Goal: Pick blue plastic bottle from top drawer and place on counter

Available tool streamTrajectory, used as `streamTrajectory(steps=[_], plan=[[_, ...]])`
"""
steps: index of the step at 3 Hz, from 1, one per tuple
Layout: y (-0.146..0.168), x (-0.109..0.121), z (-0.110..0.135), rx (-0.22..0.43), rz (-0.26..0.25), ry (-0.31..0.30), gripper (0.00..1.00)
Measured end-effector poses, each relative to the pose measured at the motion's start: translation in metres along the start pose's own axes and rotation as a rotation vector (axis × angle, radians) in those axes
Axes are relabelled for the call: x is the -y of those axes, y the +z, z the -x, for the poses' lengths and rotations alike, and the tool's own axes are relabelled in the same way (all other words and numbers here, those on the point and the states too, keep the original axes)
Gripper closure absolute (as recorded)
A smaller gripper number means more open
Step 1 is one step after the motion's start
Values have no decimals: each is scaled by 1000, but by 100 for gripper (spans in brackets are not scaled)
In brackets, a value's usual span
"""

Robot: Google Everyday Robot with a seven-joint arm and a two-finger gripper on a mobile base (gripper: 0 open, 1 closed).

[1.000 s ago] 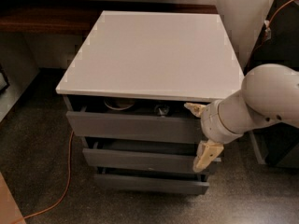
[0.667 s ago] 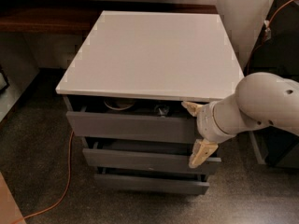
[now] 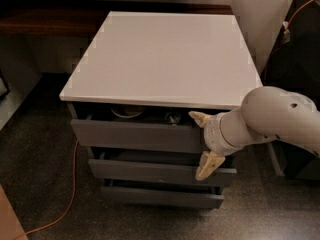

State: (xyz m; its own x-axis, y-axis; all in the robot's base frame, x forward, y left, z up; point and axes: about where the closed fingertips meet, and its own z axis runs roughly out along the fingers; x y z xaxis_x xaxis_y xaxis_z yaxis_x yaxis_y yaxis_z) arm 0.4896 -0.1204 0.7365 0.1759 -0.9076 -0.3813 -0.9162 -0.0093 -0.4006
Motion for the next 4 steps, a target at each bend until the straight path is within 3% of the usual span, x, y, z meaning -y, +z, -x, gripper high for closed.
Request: streamTrajectory(steps=[4], plan=[[83,29,-25,7,-19,-13,0]])
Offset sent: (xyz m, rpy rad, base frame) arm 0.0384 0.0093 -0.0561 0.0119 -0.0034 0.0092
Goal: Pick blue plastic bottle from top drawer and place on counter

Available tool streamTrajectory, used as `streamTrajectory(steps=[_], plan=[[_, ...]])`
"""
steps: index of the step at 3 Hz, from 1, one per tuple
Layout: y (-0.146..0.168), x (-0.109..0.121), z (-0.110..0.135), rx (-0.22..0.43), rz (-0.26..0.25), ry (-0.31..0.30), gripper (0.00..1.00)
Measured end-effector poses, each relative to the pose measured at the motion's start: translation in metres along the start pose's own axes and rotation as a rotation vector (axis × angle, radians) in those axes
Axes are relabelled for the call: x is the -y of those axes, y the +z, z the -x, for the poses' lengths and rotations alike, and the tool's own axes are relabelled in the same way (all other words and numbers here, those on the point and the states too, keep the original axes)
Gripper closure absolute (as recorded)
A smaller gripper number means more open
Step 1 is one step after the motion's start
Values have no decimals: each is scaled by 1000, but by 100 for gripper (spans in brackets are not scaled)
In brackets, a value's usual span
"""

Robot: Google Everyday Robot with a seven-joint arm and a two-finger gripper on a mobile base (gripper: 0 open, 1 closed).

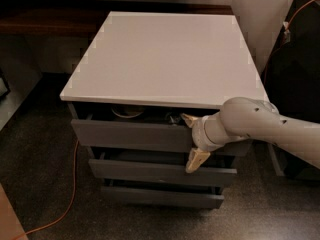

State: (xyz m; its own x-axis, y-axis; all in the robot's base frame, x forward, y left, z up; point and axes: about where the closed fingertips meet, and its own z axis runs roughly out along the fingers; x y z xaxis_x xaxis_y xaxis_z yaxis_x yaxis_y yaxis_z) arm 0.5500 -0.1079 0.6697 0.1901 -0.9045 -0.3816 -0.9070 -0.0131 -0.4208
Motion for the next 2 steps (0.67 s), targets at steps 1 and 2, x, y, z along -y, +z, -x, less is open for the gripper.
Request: streamTrajectory(steps=[1,2], plan=[[14,12,-10,-3,-10,21,11],[23,17,-14,-5,-1,41,28]])
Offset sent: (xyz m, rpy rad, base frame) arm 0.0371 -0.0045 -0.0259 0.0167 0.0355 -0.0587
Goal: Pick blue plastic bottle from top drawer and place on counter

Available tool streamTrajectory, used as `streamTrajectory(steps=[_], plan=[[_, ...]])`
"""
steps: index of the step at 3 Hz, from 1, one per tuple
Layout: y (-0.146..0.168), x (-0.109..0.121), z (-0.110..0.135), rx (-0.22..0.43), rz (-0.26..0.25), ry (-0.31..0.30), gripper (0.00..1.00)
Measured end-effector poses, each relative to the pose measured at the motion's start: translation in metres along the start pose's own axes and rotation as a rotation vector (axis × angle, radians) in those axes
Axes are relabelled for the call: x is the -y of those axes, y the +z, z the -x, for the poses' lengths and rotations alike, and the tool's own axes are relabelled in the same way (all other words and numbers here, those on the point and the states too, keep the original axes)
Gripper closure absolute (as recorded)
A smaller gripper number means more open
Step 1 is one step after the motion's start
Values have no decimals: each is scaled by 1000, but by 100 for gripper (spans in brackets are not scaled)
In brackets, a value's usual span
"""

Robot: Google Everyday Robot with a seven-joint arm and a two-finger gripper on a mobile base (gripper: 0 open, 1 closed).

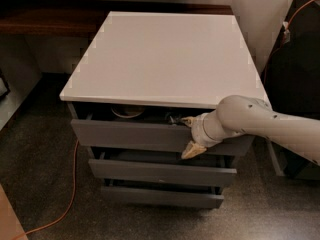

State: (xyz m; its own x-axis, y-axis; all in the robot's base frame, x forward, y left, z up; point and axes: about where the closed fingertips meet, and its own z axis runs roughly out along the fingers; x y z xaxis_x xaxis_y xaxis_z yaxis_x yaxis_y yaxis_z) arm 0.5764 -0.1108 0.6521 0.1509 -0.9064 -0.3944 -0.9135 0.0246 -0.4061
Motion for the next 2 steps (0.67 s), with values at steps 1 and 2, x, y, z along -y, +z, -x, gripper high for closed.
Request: streamTrajectory(steps=[1,2], plan=[[0,-4,1,-5,-1,7,53],[-16,-25,8,-14,-19,13,84]])
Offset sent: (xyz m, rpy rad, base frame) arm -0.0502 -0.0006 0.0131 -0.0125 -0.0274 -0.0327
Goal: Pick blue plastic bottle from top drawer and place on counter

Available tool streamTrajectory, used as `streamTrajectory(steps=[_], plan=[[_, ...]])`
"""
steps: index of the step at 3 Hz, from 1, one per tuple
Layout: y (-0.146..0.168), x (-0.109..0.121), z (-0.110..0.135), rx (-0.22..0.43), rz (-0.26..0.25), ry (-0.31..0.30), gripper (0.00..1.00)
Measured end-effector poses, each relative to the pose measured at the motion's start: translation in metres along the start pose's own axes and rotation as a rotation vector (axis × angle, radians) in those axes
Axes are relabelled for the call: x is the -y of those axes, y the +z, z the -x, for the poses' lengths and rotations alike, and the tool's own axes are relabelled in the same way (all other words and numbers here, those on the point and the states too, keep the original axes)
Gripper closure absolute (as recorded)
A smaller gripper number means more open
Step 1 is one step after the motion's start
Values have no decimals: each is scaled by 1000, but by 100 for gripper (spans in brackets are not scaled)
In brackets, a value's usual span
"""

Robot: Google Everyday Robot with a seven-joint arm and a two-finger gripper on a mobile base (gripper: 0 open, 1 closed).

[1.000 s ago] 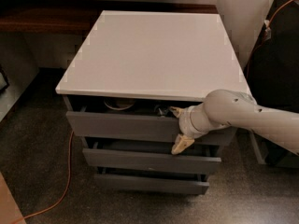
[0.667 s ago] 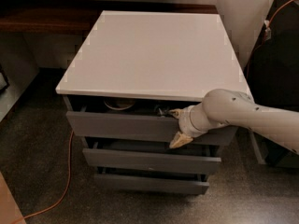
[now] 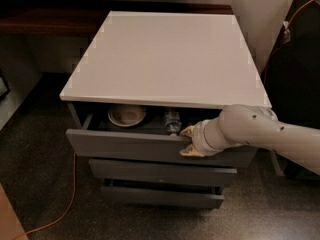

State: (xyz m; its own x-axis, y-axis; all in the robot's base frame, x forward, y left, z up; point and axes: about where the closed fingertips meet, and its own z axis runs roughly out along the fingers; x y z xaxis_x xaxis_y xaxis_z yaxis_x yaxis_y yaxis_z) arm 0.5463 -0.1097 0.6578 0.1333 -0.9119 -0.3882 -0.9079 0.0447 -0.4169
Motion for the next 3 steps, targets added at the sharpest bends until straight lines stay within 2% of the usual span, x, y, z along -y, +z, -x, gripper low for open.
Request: streamTrajectory(steps=[1,3], plan=[[-16,-23,6,-7,-15,18,100],[-41,-78,14,-9,-29,106,100]])
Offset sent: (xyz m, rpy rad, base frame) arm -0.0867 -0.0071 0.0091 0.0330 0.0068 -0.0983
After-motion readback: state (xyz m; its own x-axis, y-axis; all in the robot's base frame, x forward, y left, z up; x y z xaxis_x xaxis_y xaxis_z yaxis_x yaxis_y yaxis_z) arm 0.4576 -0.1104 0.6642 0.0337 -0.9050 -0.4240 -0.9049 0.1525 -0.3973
